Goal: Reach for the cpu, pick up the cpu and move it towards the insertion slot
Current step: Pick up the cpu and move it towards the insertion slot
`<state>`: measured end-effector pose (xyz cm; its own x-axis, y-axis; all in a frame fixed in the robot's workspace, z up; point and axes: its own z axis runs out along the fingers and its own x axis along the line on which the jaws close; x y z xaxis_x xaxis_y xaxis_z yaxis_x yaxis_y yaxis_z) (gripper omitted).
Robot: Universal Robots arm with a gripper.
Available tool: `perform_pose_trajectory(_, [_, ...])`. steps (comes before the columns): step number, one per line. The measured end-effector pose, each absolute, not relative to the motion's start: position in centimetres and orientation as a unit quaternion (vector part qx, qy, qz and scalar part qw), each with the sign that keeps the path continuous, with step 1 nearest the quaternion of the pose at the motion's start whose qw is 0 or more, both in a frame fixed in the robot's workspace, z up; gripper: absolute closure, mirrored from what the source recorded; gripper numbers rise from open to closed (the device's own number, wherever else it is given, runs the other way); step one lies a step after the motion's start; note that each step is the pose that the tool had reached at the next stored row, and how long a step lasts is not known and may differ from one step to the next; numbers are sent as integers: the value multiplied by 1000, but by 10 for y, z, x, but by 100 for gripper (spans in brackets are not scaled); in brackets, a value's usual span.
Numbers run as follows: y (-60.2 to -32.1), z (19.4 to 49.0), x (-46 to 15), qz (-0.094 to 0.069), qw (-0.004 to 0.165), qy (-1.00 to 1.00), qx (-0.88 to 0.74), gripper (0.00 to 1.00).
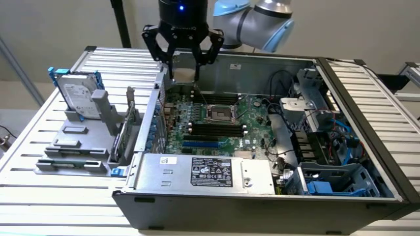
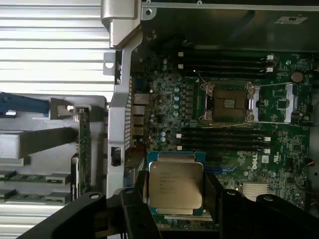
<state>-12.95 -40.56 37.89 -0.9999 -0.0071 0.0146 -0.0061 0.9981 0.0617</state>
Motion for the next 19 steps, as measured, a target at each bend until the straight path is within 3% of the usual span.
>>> perform_pose_trajectory(9, [-396, 377, -90, -31, 7, -999, 3, 45])
perform_pose_trajectory(19, [-360, 371, -65, -29, 7, -1000, 3, 45])
